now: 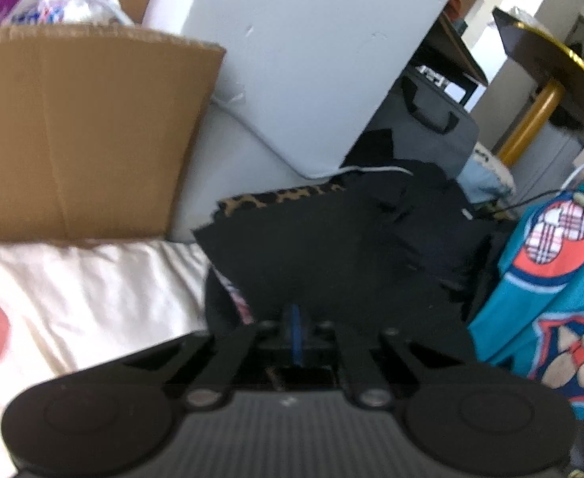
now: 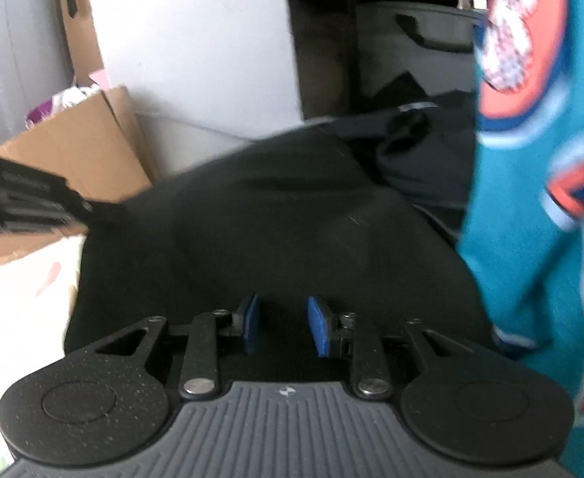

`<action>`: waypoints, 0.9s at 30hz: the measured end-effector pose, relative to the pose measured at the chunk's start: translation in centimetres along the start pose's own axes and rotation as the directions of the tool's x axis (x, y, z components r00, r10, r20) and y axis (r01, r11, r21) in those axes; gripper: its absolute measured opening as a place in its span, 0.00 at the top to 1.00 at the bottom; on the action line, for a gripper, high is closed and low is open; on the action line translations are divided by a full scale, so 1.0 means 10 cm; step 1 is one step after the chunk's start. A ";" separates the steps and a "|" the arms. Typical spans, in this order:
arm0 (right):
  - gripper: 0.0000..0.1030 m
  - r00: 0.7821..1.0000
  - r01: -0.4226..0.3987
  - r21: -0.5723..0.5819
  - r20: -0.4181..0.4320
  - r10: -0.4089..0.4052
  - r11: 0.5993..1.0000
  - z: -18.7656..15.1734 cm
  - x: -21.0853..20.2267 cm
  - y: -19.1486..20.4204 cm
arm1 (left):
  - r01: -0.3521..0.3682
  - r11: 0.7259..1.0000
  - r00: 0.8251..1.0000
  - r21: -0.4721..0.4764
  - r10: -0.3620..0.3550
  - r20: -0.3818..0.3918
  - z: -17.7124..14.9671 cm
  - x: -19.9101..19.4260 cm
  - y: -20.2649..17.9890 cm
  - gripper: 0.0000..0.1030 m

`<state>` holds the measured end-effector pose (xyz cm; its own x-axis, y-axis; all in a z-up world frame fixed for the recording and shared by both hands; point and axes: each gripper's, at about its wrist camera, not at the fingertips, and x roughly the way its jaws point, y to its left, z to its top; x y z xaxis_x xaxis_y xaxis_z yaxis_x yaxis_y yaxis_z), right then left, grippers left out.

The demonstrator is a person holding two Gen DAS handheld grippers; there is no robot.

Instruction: Fold clothes

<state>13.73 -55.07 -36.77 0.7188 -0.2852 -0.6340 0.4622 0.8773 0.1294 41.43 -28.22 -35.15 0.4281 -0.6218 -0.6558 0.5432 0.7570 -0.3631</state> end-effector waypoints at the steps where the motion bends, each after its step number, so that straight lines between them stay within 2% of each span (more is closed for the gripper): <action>1: 0.67 1.000 0.009 0.010 -0.009 -0.009 1.000 -0.04 -0.02 -0.05 | -0.031 0.999 1.000 0.010 0.031 0.002 0.03 -0.03 0.01 0.97; 8: 0.67 0.998 0.065 0.077 0.003 -0.065 0.995 -0.16 -0.27 -0.31 | -0.042 0.999 0.999 0.003 0.042 0.023 0.15 -0.26 0.09 0.94; 12: 0.66 0.996 0.083 0.085 0.021 -0.085 0.993 -0.14 -0.30 -0.38 | 0.004 1.000 0.999 0.021 -0.005 0.045 0.17 -0.30 -0.06 0.91; 17: 0.54 0.993 0.105 0.056 0.051 -0.108 0.993 -0.06 -0.24 -0.36 | 0.047 0.996 0.999 0.074 -0.049 0.022 0.06 -0.19 -0.28 0.91; 21: 0.54 0.993 0.100 0.074 0.058 -0.104 0.992 0.01 -0.18 -0.35 | 0.026 0.997 1.000 0.066 -0.026 -0.003 -0.04 -0.01 -0.24 0.91; 24: 0.54 0.992 0.107 0.069 0.055 -0.111 0.992 0.03 -0.12 -0.30 | 0.010 0.998 1.000 0.056 -0.009 -0.015 -0.08 0.09 -0.18 0.98; 27: 0.53 0.995 0.103 0.090 0.000 -0.103 0.991 0.00 -0.05 -0.31 | -0.009 0.996 1.000 0.084 0.011 -0.029 -0.10 0.13 -0.19 0.98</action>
<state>11.94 -57.65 -36.81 0.6673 -0.3746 -0.6437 0.5787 0.8049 0.1315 40.24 -30.30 -36.00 0.4131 -0.6073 -0.6786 0.5980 0.7429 -0.3009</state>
